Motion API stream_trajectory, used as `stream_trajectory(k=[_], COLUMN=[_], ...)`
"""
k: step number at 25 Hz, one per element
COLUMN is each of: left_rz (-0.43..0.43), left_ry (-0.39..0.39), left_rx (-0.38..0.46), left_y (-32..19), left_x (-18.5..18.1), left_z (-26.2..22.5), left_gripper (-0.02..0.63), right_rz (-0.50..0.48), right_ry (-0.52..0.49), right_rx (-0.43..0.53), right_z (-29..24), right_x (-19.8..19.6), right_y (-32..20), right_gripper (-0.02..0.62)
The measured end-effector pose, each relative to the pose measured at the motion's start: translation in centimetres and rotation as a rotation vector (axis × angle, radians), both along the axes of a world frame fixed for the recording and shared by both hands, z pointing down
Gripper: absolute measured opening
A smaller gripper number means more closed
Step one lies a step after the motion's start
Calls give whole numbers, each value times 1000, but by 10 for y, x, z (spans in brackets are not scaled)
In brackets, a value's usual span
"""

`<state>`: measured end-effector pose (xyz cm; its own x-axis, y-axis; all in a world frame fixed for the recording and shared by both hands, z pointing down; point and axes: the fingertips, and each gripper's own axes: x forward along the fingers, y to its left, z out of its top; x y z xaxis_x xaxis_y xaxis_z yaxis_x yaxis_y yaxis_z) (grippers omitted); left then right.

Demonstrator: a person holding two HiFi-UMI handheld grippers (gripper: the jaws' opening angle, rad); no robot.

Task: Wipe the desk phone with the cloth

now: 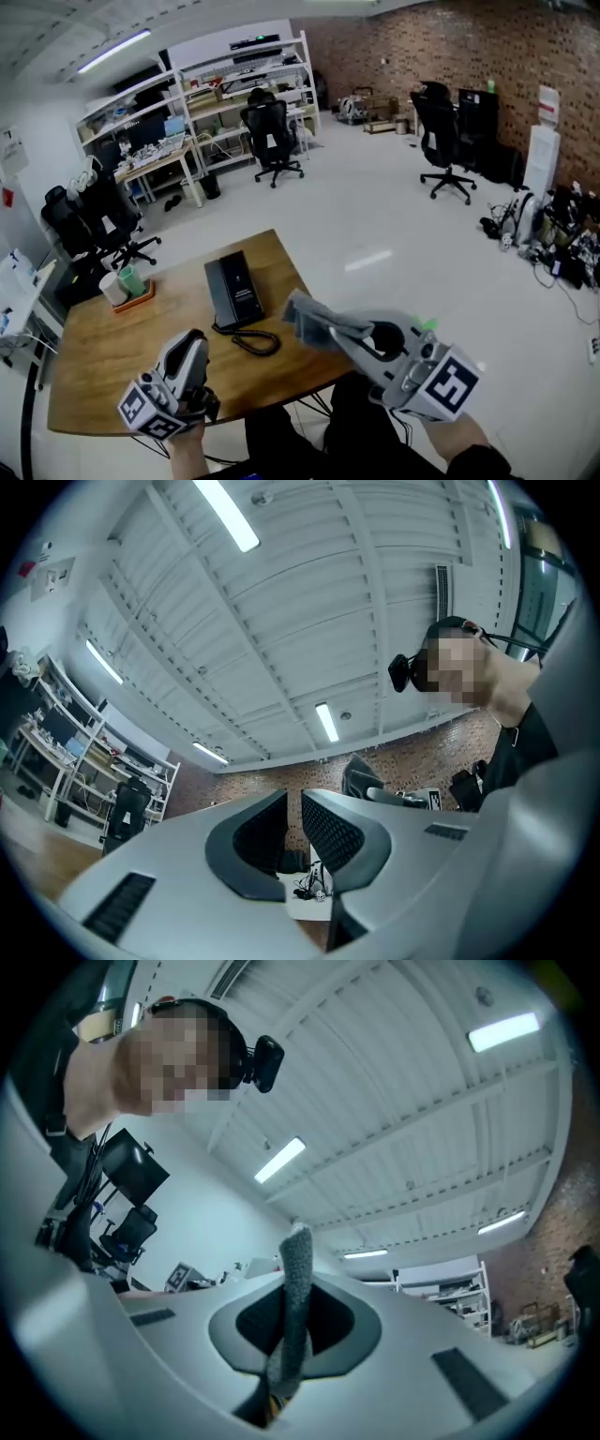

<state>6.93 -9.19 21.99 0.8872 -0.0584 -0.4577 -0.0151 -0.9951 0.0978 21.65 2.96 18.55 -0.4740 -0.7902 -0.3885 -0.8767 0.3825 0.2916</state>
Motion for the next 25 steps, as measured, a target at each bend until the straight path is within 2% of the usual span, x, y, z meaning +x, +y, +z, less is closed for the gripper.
stream_trajectory(k=[5, 8, 12, 16, 21, 25], left_rz=[-33, -50, -56, -29, -58, -55], left_ry=[-27, -84, -166, -169, -172, -200], left_rx=[28, 113, 216, 300, 288, 195], left_y=[47, 75, 97, 117, 99, 84], left_x=[14, 35, 68, 89, 85, 83], left_z=[-8, -13, -15, -46, -47, -16], left_gripper=[34, 34, 34, 35, 34, 34], right_rz=[23, 9, -13, -19, -40, -66], right_ry=[-44, -44, -28, -52, -49, -39], right_rx=[47, 65, 34, 2, -41, -62], right_z=[-5, -8, 1, 10, 10, 7], right_x=[25, 30, 25, 16, 7, 6], right_y=[28, 42, 36, 21, -5, -14], right_gripper=[25, 25, 23, 23, 23, 23])
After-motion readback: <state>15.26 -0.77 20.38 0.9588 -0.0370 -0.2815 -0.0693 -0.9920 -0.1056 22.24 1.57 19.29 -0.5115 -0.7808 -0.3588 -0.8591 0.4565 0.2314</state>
